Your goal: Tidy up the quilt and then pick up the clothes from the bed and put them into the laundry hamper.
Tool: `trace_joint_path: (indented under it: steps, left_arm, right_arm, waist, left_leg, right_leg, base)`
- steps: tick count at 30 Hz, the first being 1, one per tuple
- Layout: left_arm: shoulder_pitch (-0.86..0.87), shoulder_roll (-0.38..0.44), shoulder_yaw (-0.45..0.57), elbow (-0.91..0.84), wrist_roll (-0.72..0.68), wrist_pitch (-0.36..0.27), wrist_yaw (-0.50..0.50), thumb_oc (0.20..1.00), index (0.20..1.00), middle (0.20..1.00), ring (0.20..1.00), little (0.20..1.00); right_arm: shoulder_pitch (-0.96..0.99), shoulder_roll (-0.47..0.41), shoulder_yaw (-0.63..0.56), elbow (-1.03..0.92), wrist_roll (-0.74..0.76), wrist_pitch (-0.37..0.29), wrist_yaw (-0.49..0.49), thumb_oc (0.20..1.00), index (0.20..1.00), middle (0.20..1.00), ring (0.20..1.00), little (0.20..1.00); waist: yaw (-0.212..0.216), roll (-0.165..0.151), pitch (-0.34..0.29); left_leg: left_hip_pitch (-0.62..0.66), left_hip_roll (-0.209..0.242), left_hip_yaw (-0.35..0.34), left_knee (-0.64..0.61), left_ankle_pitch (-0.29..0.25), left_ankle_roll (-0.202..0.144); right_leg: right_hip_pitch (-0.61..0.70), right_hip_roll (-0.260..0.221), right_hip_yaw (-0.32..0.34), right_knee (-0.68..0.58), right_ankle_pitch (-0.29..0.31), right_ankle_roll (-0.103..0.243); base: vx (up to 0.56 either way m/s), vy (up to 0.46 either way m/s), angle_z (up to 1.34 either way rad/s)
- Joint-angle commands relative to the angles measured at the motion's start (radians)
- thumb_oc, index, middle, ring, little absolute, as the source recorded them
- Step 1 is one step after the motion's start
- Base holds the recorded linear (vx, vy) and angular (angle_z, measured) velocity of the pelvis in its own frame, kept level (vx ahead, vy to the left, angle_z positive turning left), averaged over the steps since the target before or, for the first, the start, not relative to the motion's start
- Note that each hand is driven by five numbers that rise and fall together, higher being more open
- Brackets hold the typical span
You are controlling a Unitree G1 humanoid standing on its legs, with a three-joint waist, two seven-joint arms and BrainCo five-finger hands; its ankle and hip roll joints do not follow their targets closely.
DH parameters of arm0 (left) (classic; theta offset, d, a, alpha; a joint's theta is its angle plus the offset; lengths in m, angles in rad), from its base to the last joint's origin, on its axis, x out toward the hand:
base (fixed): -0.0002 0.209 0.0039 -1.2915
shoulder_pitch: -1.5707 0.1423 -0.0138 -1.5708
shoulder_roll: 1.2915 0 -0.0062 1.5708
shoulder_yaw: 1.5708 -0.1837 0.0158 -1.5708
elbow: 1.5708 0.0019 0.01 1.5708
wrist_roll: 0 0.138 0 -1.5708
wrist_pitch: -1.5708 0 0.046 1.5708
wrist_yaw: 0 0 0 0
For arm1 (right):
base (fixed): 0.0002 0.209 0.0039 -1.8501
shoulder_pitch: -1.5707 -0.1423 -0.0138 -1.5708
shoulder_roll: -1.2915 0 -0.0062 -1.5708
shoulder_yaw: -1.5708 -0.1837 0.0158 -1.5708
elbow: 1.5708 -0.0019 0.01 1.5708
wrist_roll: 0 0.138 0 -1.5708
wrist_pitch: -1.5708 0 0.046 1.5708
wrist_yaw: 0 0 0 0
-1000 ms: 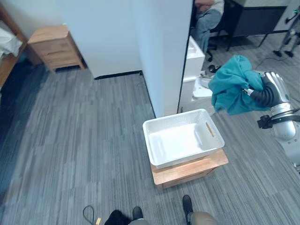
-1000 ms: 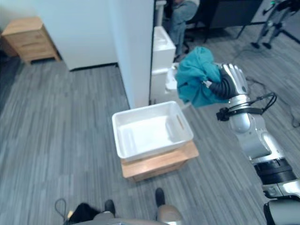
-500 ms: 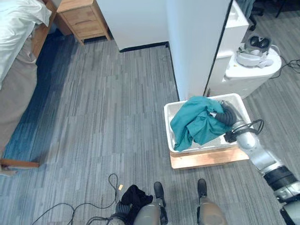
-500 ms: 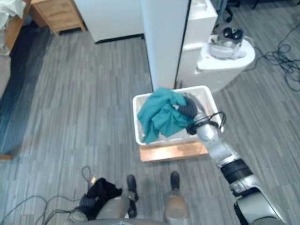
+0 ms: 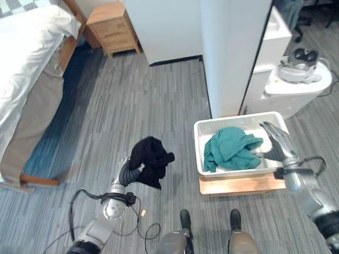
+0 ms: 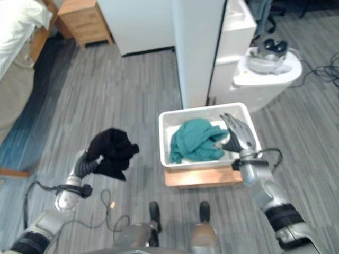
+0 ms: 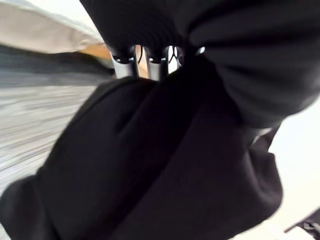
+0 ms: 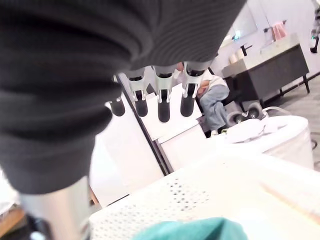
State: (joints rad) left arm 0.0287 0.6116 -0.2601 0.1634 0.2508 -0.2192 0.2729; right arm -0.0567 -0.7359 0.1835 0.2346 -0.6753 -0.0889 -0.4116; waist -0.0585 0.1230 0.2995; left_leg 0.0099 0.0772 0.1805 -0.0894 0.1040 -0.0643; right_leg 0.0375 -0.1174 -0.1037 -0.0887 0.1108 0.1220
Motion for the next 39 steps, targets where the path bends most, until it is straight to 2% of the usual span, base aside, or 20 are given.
trace_joint_path:
  steps: [1,2,3,5,6,8,9,12,14,19,21,22,23,24,26,27,29,33,37,39]
  left_arm:
    - [-0.067,0.063,-0.031,-0.052,0.107,-0.100,0.053,0.200,0.200,0.200,0.200,0.200]
    - [-0.065,0.064,-0.033,-0.055,0.107,-0.099,0.052,0.200,0.200,0.200,0.200,0.200]
    - [-0.103,0.078,-0.045,-0.124,0.103,-0.113,0.052,0.200,0.200,0.200,0.200,0.200]
    - [-0.115,0.077,-0.052,-0.138,0.100,-0.112,0.052,0.200,0.200,0.200,0.200,0.200]
    - [-0.173,0.053,-0.080,-0.163,0.102,-0.100,0.053,0.200,0.200,0.200,0.200,0.200]
    - [-0.199,0.043,-0.091,-0.160,0.109,-0.095,0.052,0.200,0.200,0.200,0.200,0.200]
    - [-0.256,0.013,-0.124,-0.169,0.116,-0.091,0.043,0.200,0.200,0.200,0.200,0.200]
    - [-0.342,-0.028,-0.170,-0.133,0.147,-0.069,0.041,0.200,0.200,0.200,0.200,0.200]
    - [-0.393,-0.070,-0.184,-0.075,0.165,-0.039,0.048,0.200,0.200,0.200,0.200,0.200]
    - [-0.533,-0.188,-0.242,0.264,0.261,0.064,0.125,0.200,0.200,0.200,0.200,0.200]
    - [-0.567,-0.203,-0.253,0.325,0.274,0.081,0.142,0.200,0.200,0.200,0.200,0.200]
    - [-0.625,-0.233,-0.269,0.451,0.283,0.117,0.172,0.200,0.200,0.200,0.200,0.200]
    - [-0.654,-0.254,-0.279,0.539,0.278,0.139,0.184,0.231,0.231,0.231,0.231,0.231]
    - [-0.675,-0.264,-0.291,0.603,0.280,0.150,0.186,1.000,1.000,1.000,1.000,1.000]
    - [-0.685,-0.272,-0.298,0.656,0.282,0.159,0.180,1.000,1.000,1.000,1.000,1.000]
    - [-0.678,-0.272,-0.301,0.700,0.276,0.162,0.148,1.000,1.000,1.000,1.000,1.000]
    - [-0.658,-0.264,-0.291,0.700,0.252,0.152,0.132,1.000,1.000,1.000,1.000,1.000]
    - [-0.553,-0.268,-0.196,0.687,0.032,0.083,0.061,1.000,1.000,1.000,1.000,1.000]
    - [-0.431,-0.263,-0.116,0.676,-0.089,0.065,0.029,1.000,1.000,1.000,1.000,1.000]
    - [-0.321,-0.289,-0.029,0.667,-0.201,0.052,0.031,1.000,1.000,1.000,1.000,1.000]
  right_arm:
    - [0.100,-0.030,-0.014,-0.008,-0.094,-0.021,-0.082,1.000,1.000,1.000,1.000,1.000]
    - [0.105,-0.029,-0.017,-0.011,-0.095,-0.021,-0.082,1.000,1.000,1.000,1.000,1.000]
    - [0.149,-0.025,-0.048,0.018,-0.090,-0.004,-0.098,1.000,1.000,1.000,1.000,1.000]
    - [0.160,-0.016,-0.054,0.021,-0.086,-0.001,-0.101,1.000,1.000,1.000,1.000,1.000]
    - [0.168,0.018,-0.059,0.066,-0.052,0.018,-0.109,1.000,1.000,1.000,1.000,1.000]
    - [0.176,0.029,-0.061,0.073,-0.045,0.018,-0.109,1.000,1.000,1.000,1.000,1.000]
    - [0.198,0.056,-0.049,0.097,-0.032,0.019,-0.100,1.000,1.000,1.000,1.000,1.000]
    - [0.218,0.094,-0.014,0.141,0.006,0.008,-0.068,1.000,1.000,1.000,1.000,1.000]
    - [0.218,0.120,0.012,0.192,0.041,0.006,-0.043,1.000,1.000,1.000,1.000,1.000]
    - [0.202,0.202,0.068,0.413,0.129,0.028,-0.020,1.000,1.000,1.000,1.000,1.000]
    - [0.197,0.219,0.073,0.462,0.154,0.031,-0.018,1.000,1.000,1.000,1.000,1.000]
    - [0.178,0.256,0.087,0.605,0.203,0.046,-0.017,1.000,1.000,1.000,1.000,1.000]
    - [0.158,0.275,0.102,0.701,0.229,0.062,-0.007,1.000,1.000,1.000,1.000,1.000]
    - [0.142,0.292,0.105,0.779,0.255,0.070,0.002,1.000,1.000,1.000,1.000,1.000]
    - [0.127,0.309,0.105,0.856,0.281,0.078,0.018,1.000,1.000,1.000,1.000,1.000]
    - [0.127,0.323,0.098,0.958,0.304,0.099,0.052,1.000,1.000,1.000,1.000,1.000]
    - [0.138,0.328,0.089,1.009,0.312,0.107,0.073,1.000,1.000,1.000,1.000,1.000]
    - [0.166,0.339,0.102,1.028,0.316,0.112,0.136,1.000,1.000,1.000,1.000,1.000]
    - [0.165,0.352,0.131,0.998,0.290,0.104,0.156,1.000,1.000,1.000,1.000,1.000]
    - [0.146,0.375,0.150,0.970,0.287,0.099,0.162,1.000,1.000,1.000,1.000,1.000]
  waist:
    - [-0.070,-0.068,-0.107]
    - [-0.067,-0.068,-0.109]
    - [-0.103,-0.075,-0.118]
    - [-0.107,-0.076,-0.123]
    - [-0.138,-0.078,-0.128]
    - [-0.143,-0.081,-0.131]
    - [-0.169,-0.084,-0.135]
    - [-0.193,-0.086,-0.133]
    - [-0.205,-0.086,-0.126]
    - [-0.241,-0.083,-0.091]
    - [-0.246,-0.081,-0.087]
    - [-0.254,-0.074,-0.078]
    - [-0.260,-0.070,-0.072]
    - [-0.262,-0.068,-0.072]
    - [-0.262,-0.065,-0.074]
    - [-0.259,-0.060,-0.079]
    - [-0.252,-0.059,-0.081]
    - [-0.230,-0.069,-0.084]
    - [-0.204,-0.080,-0.092]
    - [-0.173,-0.092,-0.101]
  left_leg:
    - [0.077,0.013,0.086,0.002,-0.131,-0.044]
    - [0.077,0.014,0.087,0.002,-0.132,-0.044]
    - [0.088,0.018,0.107,0.002,-0.137,-0.044]
    - [0.090,0.020,0.116,0.002,-0.138,-0.043]
    - [0.109,0.022,0.142,0.002,-0.149,-0.041]
    - [0.110,0.023,0.152,0.002,-0.146,-0.041]
    - [0.125,0.024,0.168,0.002,-0.151,-0.040]
    - [0.133,0.024,0.185,0.002,-0.153,-0.040]
    - [0.132,0.023,0.191,0.002,-0.153,-0.041]
    - [0.106,0.019,0.203,0.002,-0.151,-0.043]
    - [0.093,0.019,0.207,0.002,-0.145,-0.044]
    - [0.074,0.015,0.210,0.002,-0.140,-0.044]
    - [0.066,0.013,0.209,0.002,-0.139,-0.045]
    - [0.059,0.013,0.209,0.002,-0.138,-0.045]
    - [0.052,0.014,0.211,0.002,-0.133,-0.045]
    - [0.052,0.016,0.214,0.002,-0.133,-0.047]
    - [0.059,0.018,0.213,0.002,-0.133,-0.048]
    - [0.078,0.023,0.200,0.002,-0.132,-0.051]
    - [0.101,0.030,0.191,0.002,-0.133,-0.053]
    - [0.123,0.033,0.179,0.002,-0.137,-0.052]
  right_leg:
    - [-0.004,0.026,0.025,0.001,-0.156,0.033]
    - [-0.005,0.027,0.026,0.001,-0.156,0.033]
    - [-0.005,0.032,0.047,0.001,-0.155,0.035]
    - [-0.008,0.035,0.059,0.001,-0.154,0.034]
    - [-0.005,0.040,0.083,0.001,-0.159,0.035]
    - [-0.009,0.043,0.093,0.001,-0.153,0.033]
    - [-0.005,0.046,0.105,0.001,-0.155,0.033]
    - [-0.007,0.049,0.122,0.001,-0.153,0.033]
    - [-0.013,0.048,0.130,0.001,-0.152,0.033]
    - [-0.046,0.044,0.142,0.001,-0.145,0.035]
    - [-0.060,0.043,0.145,0.001,-0.138,0.034]
    - [-0.081,0.041,0.146,0.001,-0.130,0.036]
    - [-0.088,0.040,0.145,0.001,-0.129,0.039]
    - [-0.094,0.039,0.145,0.001,-0.127,0.039]
    - [-0.101,0.040,0.146,0.001,-0.123,0.038]
    - [-0.099,0.041,0.143,0.001,-0.126,0.037]
    - [-0.092,0.042,0.139,0.001,-0.128,0.035]
    - [-0.067,0.047,0.132,0.001,-0.133,0.025]
    - [-0.038,0.053,0.124,0.001,-0.143,0.017]
    - [-0.009,0.059,0.114,0.001,-0.153,0.011]
  base:
    - [0.03,-0.018,-0.14]
    - [0.01,-0.028,-0.36]
    - [0.01,-0.014,-0.41]
    - [0.02,0.006,-0.47]
    - [0.02,0.018,-0.42]
    - [0.03,-0.001,-0.37]
    - [0.05,-0.019,-0.41]
    - [0.02,-0.023,-0.28]
    - [-0.02,-0.007,-0.21]
    - [-0.06,0.001,-0.11]
    - [-0.06,0.002,-0.03]
    - [-0.07,0.010,0.00]
    - [-0.08,0.010,-0.04]
    - [-0.04,0.009,-0.08]
    - [0.00,-0.011,-0.04]
    - [0.04,-0.026,-0.09]
    - [0.05,-0.034,-0.06]
    - [0.02,-0.043,0.07]
    - [0.04,-0.037,0.02]
    - [0.04,-0.041,0.11]
